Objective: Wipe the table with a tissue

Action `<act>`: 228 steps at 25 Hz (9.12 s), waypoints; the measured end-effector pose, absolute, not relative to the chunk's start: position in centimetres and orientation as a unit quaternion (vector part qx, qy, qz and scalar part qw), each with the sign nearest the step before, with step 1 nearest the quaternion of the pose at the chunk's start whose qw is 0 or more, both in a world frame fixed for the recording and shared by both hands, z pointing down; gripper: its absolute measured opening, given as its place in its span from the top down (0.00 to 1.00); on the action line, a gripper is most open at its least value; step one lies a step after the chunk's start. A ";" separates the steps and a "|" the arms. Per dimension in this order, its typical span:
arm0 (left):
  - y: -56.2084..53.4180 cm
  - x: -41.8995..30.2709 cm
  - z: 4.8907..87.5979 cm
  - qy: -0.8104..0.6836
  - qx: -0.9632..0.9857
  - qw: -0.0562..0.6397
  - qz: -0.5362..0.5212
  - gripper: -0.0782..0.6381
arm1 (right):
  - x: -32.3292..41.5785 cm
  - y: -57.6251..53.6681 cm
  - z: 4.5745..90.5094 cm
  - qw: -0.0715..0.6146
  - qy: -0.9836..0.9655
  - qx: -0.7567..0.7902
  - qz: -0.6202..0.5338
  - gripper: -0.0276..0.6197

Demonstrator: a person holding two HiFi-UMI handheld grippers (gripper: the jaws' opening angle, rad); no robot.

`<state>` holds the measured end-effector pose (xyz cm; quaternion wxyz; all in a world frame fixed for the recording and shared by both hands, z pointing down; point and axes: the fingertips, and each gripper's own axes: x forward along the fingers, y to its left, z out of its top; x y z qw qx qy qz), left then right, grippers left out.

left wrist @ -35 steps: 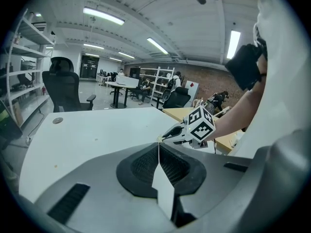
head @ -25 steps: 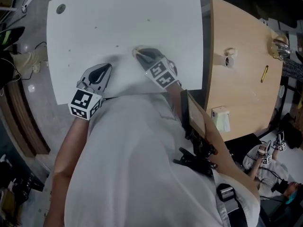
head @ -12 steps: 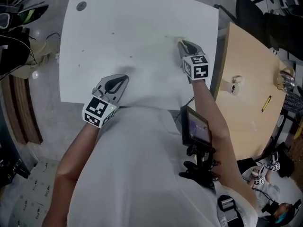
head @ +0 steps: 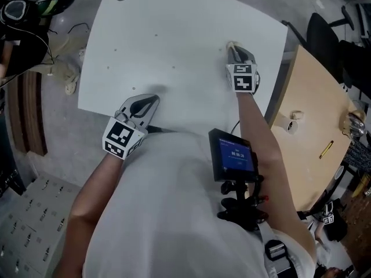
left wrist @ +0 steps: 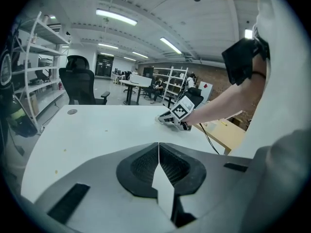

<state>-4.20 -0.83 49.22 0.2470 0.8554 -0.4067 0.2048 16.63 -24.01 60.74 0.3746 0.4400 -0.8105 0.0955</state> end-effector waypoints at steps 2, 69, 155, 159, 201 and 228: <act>-0.7 -4.5 49.2 -0.412 0.852 0.249 0.204 0.88 | 16.3 -24.1 60.6 0.371 -0.812 0.439 0.100 0.88; 2.8 -0.9 49.5 -0.454 0.833 0.250 0.194 0.88 | 5.3 -3.3 61.0 0.405 -0.910 -0.011 0.085 0.88; 1.8 -20.6 50.2 -0.380 0.879 0.232 0.169 0.88 | -6.4 -1.7 62.7 0.495 -0.848 0.132 0.137 0.86; 1.9 -21.2 50.4 -0.370 0.884 0.233 0.168 0.88 | -7.8 1.3 62.5 0.476 -0.861 0.090 0.157 0.86; 3.0 -25.7 50.7 -0.415 0.862 0.243 0.158 0.88 | -5.6 -6.5 58.2 0.279 -0.849 0.331 0.304 0.86; 7.1 -26.0 50.2 -0.543 0.770 0.292 0.165 0.88 | -7.9 -21.6 62.4 0.510 -0.813 0.246 0.138 0.86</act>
